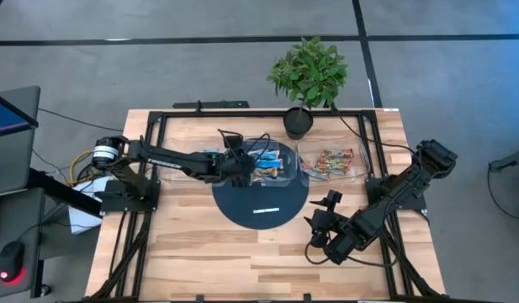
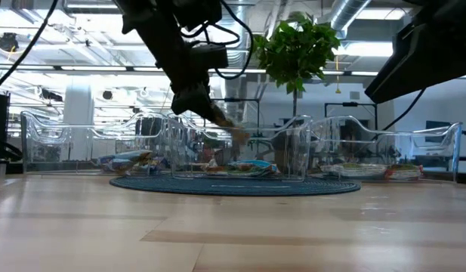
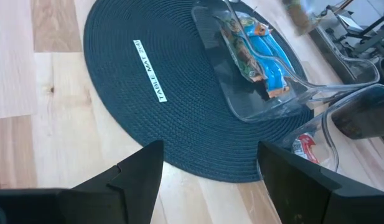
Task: Pick and place Granola Bars by type
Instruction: Put the orange snack bar into the middle transparent bin
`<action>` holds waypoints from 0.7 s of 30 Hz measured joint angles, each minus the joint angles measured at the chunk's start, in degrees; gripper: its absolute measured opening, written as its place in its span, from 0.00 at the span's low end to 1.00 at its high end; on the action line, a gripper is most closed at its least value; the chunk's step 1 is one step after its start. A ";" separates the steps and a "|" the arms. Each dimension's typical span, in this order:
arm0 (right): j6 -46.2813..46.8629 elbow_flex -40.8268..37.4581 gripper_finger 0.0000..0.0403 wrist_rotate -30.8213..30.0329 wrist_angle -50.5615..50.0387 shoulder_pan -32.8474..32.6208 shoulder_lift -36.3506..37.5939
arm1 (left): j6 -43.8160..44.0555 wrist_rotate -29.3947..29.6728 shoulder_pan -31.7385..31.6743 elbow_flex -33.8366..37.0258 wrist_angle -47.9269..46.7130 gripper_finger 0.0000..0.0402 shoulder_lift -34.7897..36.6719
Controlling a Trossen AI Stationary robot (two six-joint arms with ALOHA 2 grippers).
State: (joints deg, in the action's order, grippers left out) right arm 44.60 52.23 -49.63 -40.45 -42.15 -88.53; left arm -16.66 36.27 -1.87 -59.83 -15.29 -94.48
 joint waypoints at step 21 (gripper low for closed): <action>-0.20 0.00 0.63 0.00 -0.02 0.76 0.00 | -6.88 7.85 3.70 -4.44 -0.17 0.28 0.30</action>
State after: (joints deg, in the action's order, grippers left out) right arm 44.40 52.23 -49.63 -40.47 -41.39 -88.53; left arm -23.54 44.12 1.83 -64.28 -15.46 -94.17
